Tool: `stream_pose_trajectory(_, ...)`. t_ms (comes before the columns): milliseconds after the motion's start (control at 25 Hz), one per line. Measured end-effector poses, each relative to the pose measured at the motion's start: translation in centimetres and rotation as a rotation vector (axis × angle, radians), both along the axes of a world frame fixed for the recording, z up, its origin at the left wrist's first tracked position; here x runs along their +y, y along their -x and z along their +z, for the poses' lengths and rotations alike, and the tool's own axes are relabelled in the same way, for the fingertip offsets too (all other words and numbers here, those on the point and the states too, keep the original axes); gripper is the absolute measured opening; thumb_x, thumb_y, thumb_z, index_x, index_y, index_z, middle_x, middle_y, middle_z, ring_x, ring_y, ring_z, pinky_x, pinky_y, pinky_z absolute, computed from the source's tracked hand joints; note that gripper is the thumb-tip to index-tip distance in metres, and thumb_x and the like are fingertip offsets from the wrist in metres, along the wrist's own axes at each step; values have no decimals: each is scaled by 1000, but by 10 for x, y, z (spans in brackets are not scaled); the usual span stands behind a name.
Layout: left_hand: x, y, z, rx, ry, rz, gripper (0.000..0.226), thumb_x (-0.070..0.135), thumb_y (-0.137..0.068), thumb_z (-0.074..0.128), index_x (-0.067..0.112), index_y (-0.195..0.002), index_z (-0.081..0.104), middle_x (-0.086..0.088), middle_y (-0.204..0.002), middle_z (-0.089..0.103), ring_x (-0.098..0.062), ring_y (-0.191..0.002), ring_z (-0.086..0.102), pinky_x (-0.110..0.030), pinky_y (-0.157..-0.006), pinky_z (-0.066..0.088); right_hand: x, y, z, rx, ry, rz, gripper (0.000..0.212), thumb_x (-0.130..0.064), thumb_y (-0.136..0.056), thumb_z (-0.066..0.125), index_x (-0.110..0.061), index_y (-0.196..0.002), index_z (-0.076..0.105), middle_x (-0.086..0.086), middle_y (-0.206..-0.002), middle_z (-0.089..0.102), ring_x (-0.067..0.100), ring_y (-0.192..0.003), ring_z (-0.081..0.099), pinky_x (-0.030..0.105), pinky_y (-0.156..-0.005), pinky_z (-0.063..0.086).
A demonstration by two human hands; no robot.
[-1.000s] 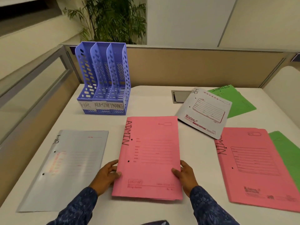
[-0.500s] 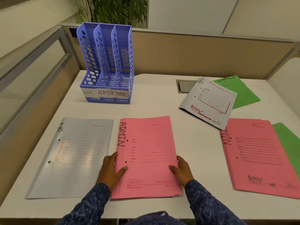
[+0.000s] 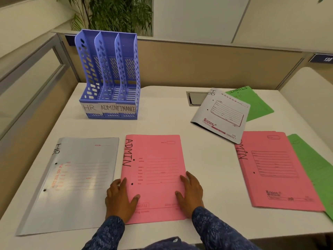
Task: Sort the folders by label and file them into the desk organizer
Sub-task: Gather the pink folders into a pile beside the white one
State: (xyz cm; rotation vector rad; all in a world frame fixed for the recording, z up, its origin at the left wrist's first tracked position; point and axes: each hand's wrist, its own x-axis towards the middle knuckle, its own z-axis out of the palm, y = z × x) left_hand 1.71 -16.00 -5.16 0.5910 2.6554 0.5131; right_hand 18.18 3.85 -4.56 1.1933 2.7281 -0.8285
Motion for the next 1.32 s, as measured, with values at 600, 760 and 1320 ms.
stream_pose_trajectory(600,34,-12,-2,72,-41,-103,92,68,-86,49,24,-156,9,-4,-164,-6,-28,-151,2,-48,-121,10,19,-19,-9,105,69,7,75,-59,-91,52,-26,-152,25,-8,-163,15,11,-149,14,33,-121,10)
stream_pose_trajectory(760,59,-15,-4,110,-46,-215,89,67,-87,47,23,-155,11,-1,-164,-6,-24,-151,-1,-44,-122,4,44,-33,-5,139,115,-106,77,-58,-91,54,-23,-153,24,-6,-162,17,13,-149,16,34,-122,13)
stream_pose_trajectory(1320,208,-63,1,207,15,-685,87,70,-89,37,22,-156,8,-3,-164,-9,-25,-151,-5,-45,-121,-1,146,-129,10,233,0,-474,78,-49,-90,63,-20,-152,27,1,-162,20,18,-149,16,39,-123,13)
